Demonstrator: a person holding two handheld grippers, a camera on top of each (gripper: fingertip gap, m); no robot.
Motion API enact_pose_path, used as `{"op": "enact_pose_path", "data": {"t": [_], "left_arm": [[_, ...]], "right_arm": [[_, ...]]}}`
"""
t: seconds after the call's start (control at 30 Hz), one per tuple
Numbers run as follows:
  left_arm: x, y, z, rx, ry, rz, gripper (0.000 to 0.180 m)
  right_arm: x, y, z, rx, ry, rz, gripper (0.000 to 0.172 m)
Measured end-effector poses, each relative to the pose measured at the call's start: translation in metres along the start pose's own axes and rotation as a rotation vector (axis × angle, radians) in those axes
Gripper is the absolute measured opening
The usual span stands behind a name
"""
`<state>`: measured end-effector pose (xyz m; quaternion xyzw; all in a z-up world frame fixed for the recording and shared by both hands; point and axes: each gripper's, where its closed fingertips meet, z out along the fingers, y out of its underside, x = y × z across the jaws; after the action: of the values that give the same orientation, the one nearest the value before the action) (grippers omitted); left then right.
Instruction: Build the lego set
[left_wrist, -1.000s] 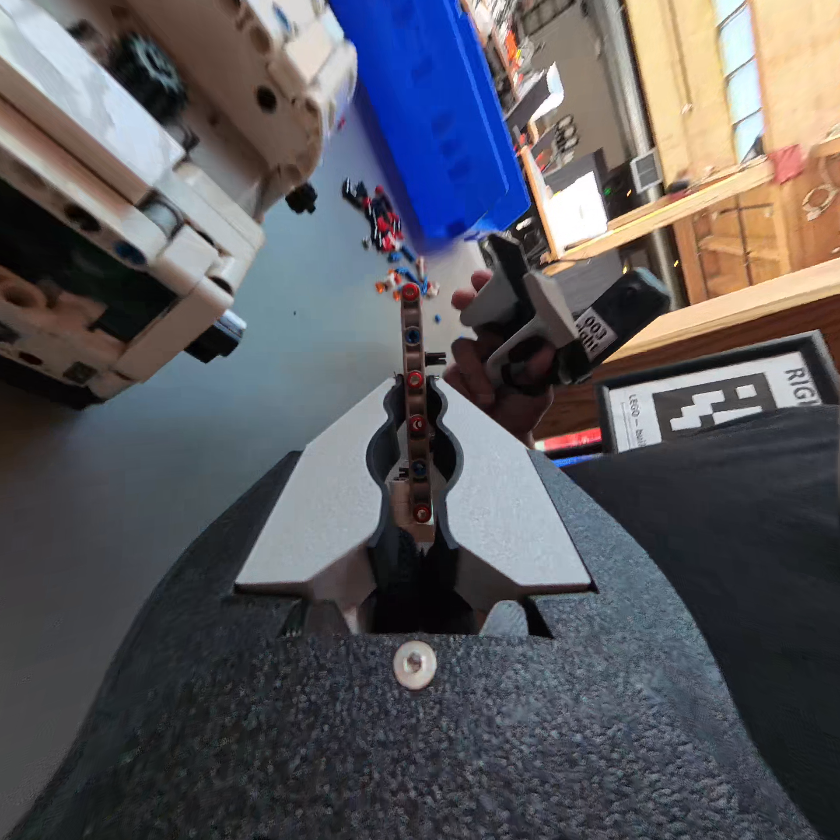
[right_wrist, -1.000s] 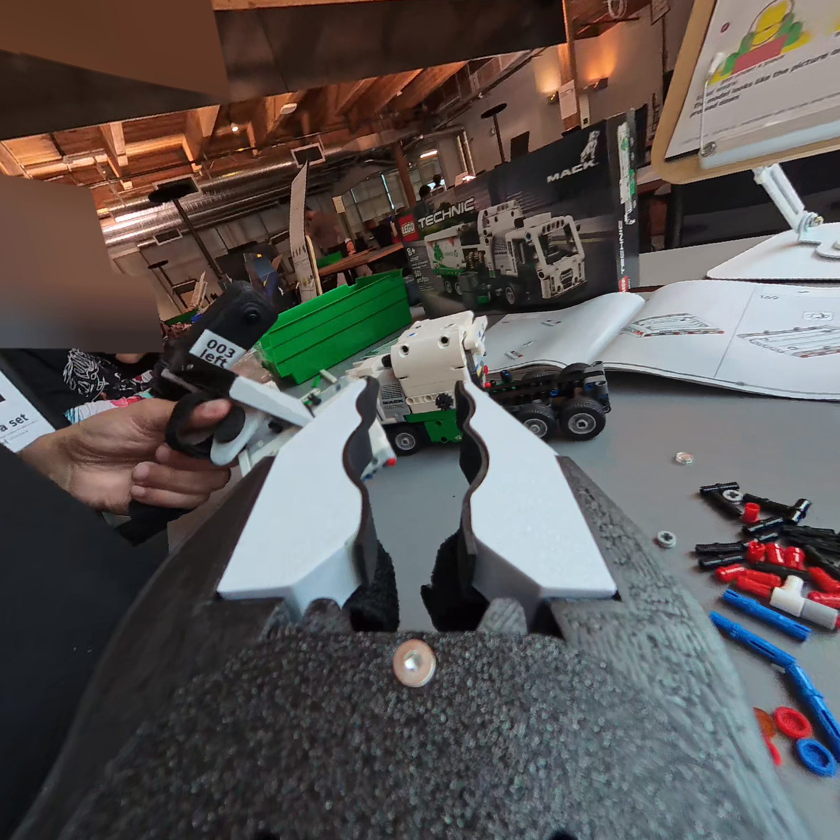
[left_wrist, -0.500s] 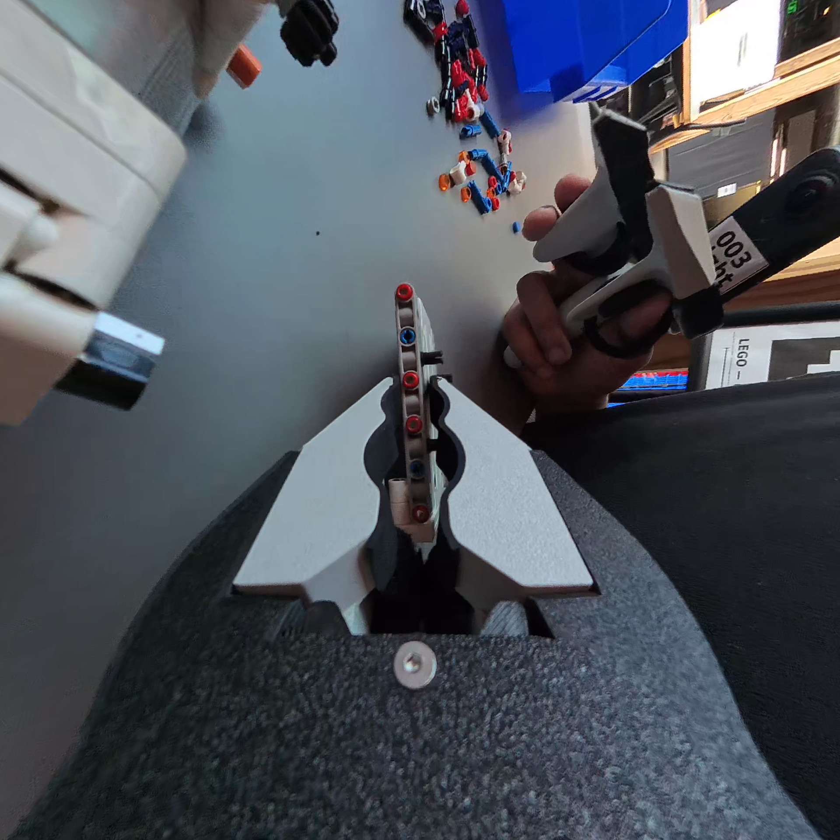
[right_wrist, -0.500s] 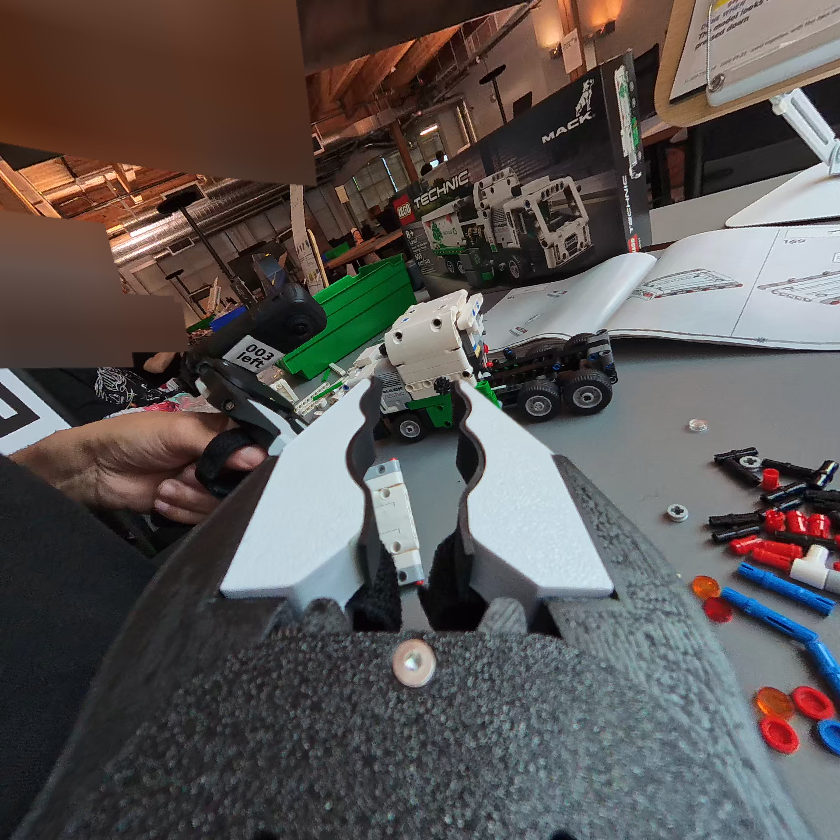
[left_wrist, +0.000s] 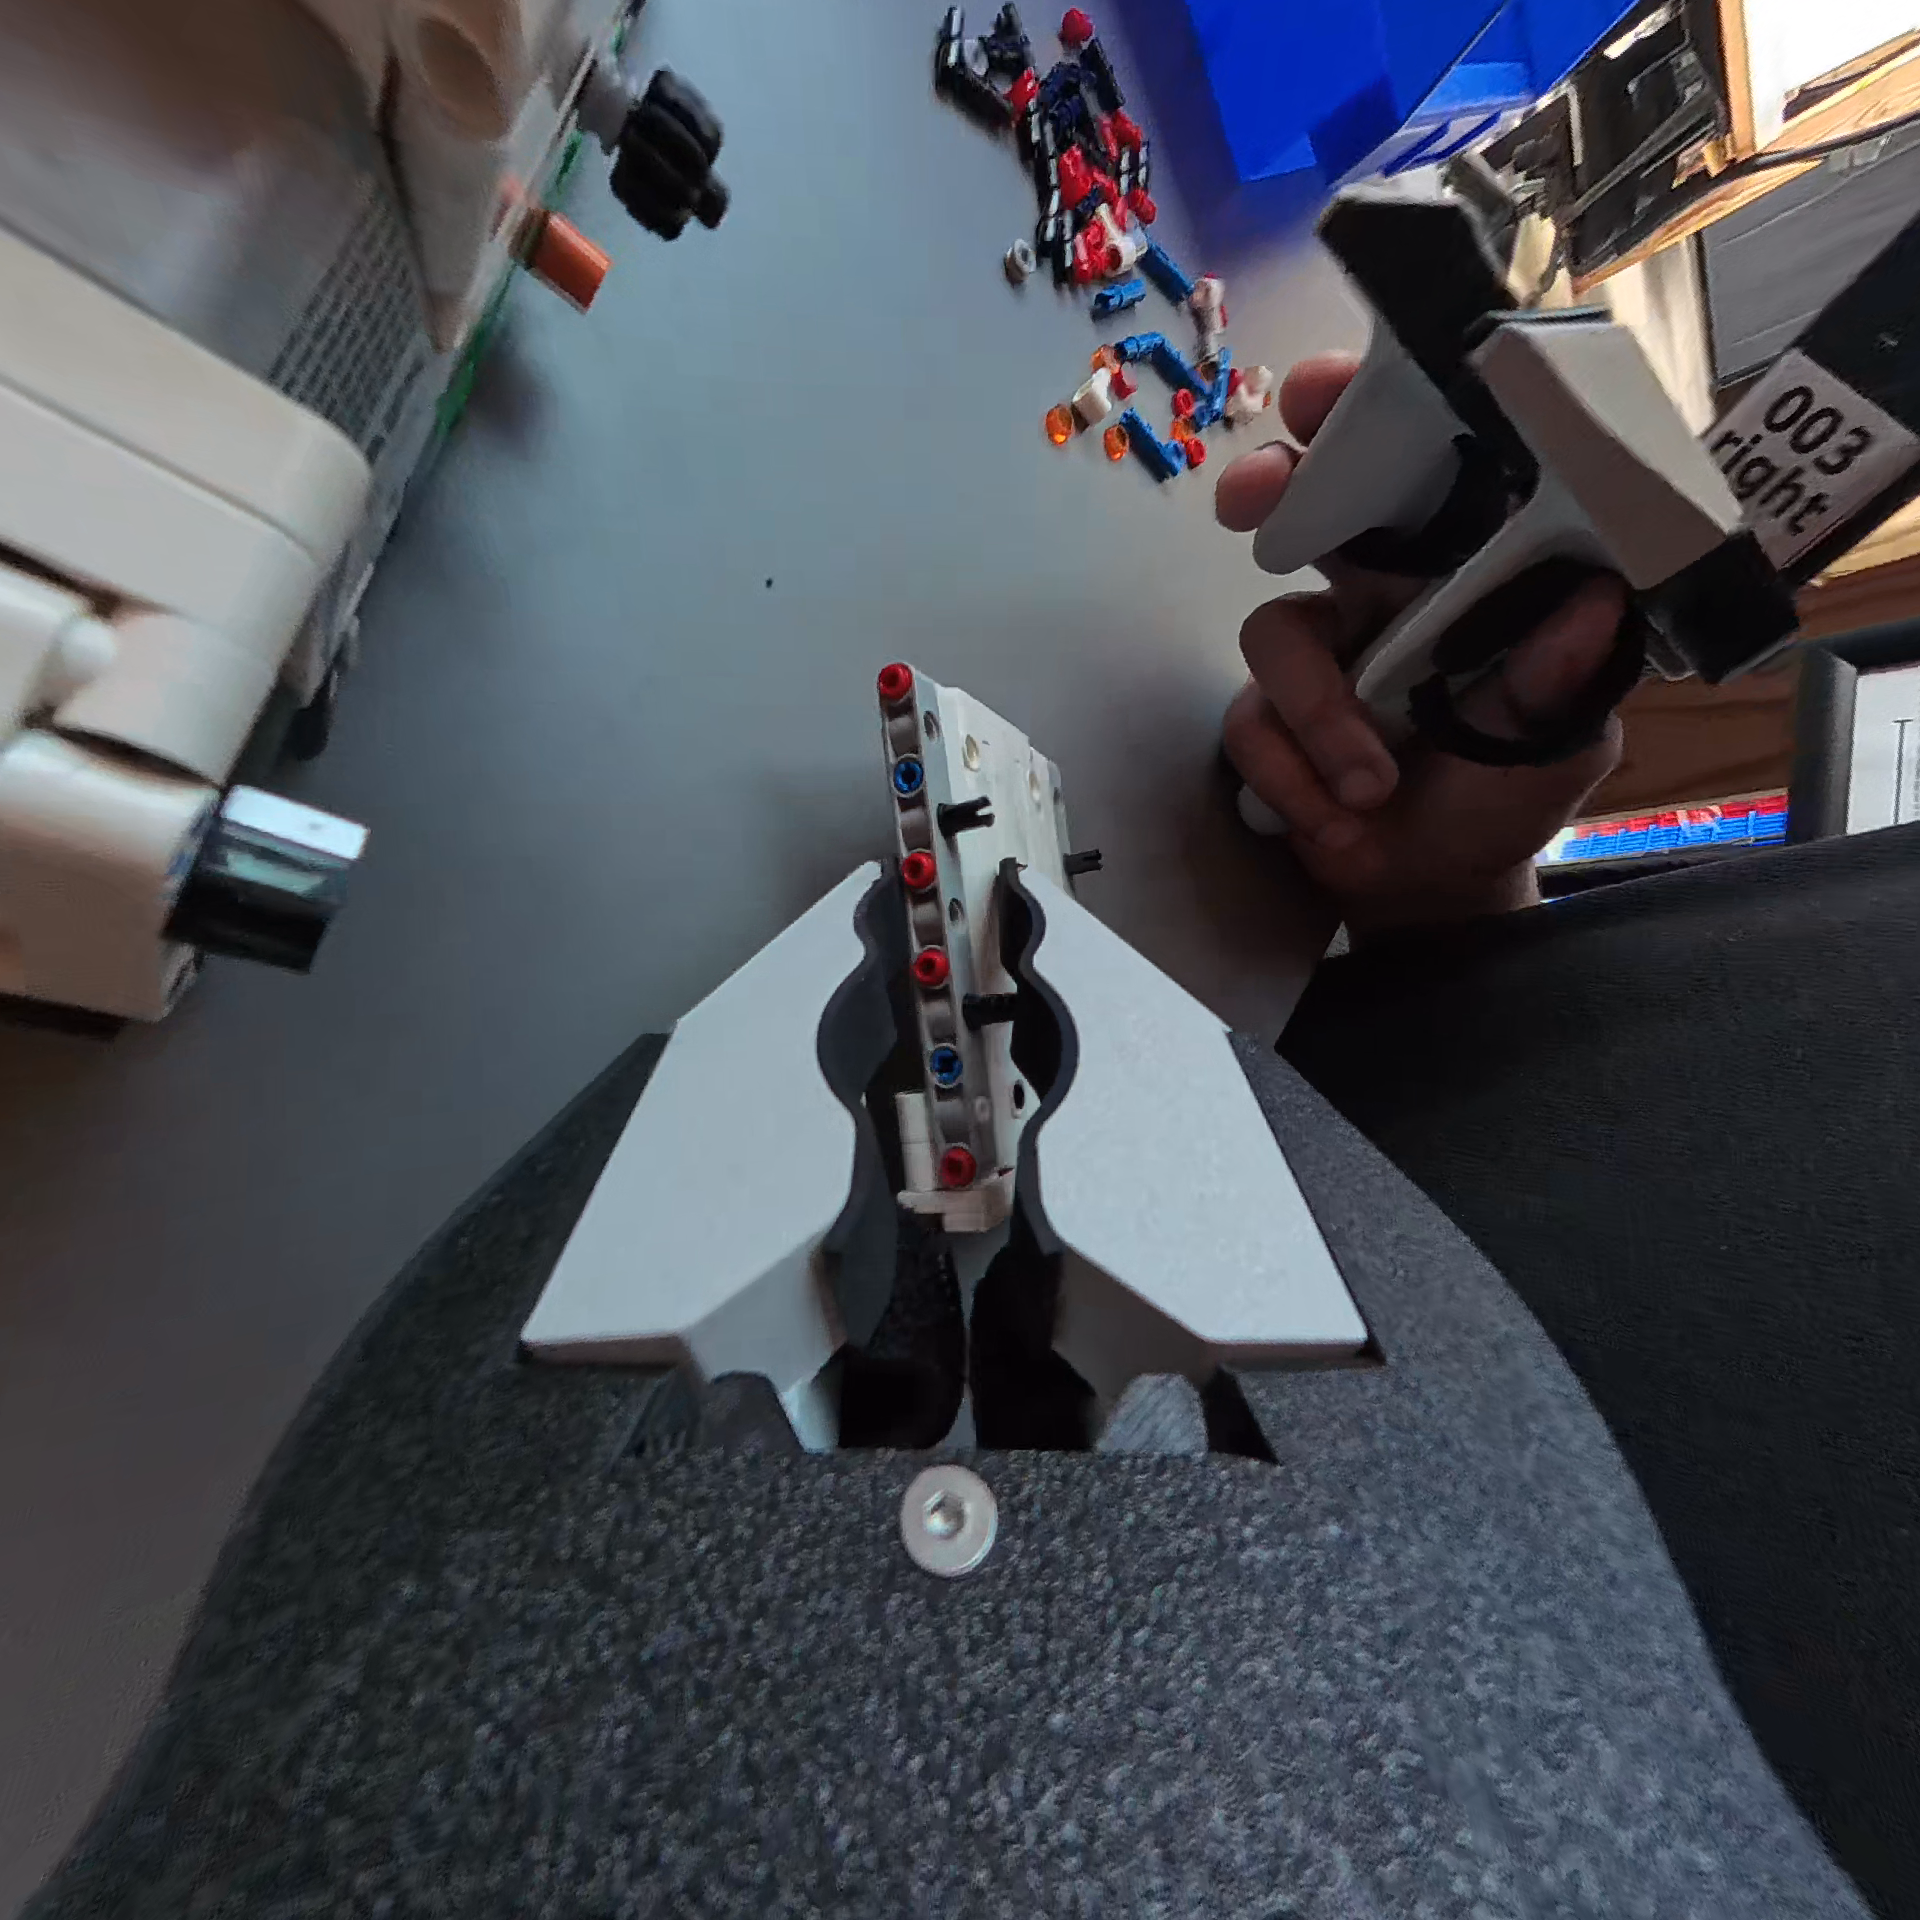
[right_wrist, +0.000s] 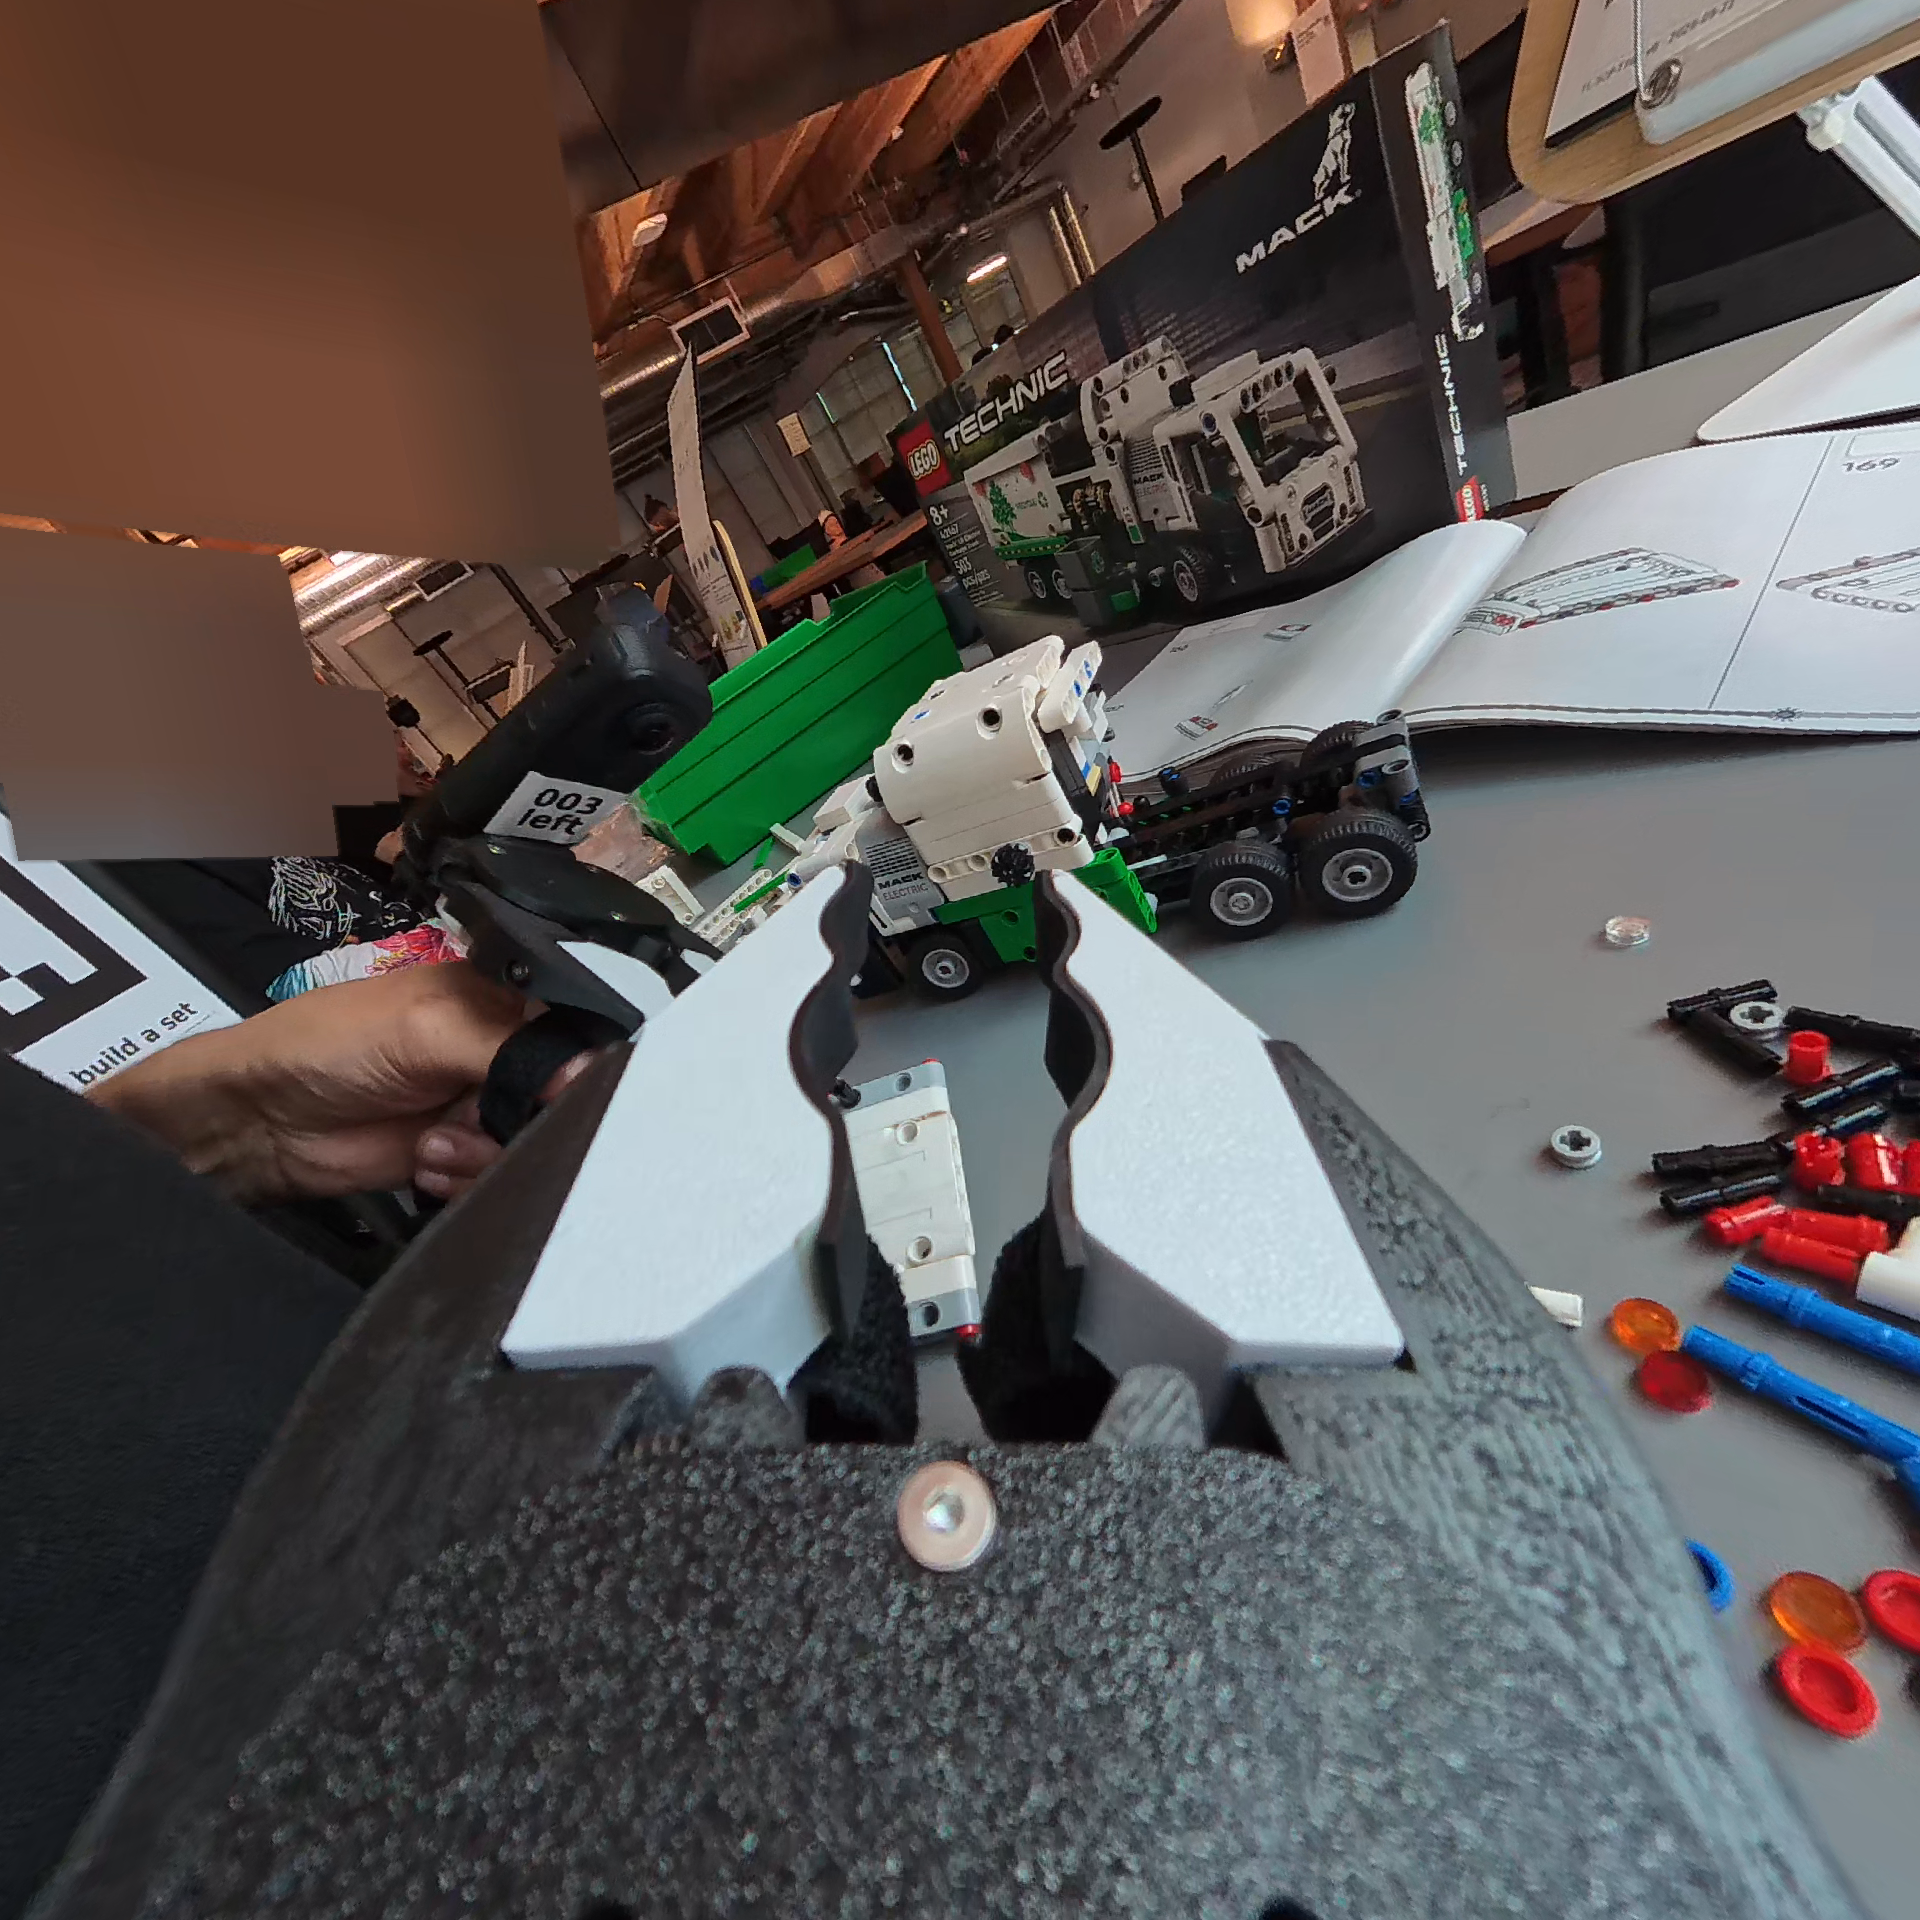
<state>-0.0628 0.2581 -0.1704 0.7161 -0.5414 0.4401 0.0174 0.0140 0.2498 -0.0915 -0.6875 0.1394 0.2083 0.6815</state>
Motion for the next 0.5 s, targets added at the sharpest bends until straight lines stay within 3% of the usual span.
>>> {"op": "enact_pose_path", "data": {"t": [0.23,0.5], "left_arm": [[0.023,-0.036,-0.027,0.232,0.015,0.169,0.006],[0.038,-0.07,-0.073,0.603,0.28,-0.101,0.006]], "right_arm": [[-0.004,-0.004,-0.002,0.02,-0.037,0.027,0.031],[-0.031,0.012,0.006,-0.058,-0.146,-0.021,0.037]]}}
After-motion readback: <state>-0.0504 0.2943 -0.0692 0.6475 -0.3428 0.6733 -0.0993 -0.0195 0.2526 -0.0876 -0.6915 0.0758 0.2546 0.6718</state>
